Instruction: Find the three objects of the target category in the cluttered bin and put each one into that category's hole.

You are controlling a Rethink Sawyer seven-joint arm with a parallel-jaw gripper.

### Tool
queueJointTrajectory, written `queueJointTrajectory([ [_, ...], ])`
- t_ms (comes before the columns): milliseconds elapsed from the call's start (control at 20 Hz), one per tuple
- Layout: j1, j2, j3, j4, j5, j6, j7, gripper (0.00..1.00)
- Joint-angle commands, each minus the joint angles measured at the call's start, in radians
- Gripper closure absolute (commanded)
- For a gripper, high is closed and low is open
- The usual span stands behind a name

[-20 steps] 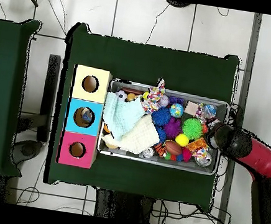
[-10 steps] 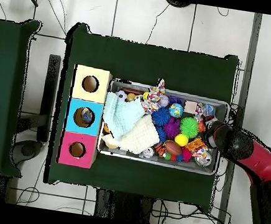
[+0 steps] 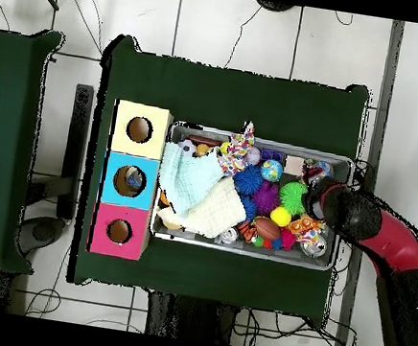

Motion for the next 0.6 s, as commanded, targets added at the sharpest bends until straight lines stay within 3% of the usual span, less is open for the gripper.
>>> queueJointTrajectory([
  [50,-0.011,0.066,0.098,0.046,-0.016,-0.097,-0.047,0.00],
  [350,0.024,0.075,0.060,-0.005,-0.056,-0.130,-0.046,0.00],
  [600,0.102,0.055,-0.054,-0.054,-0.111,-0.114,-0.025,0.00],
])
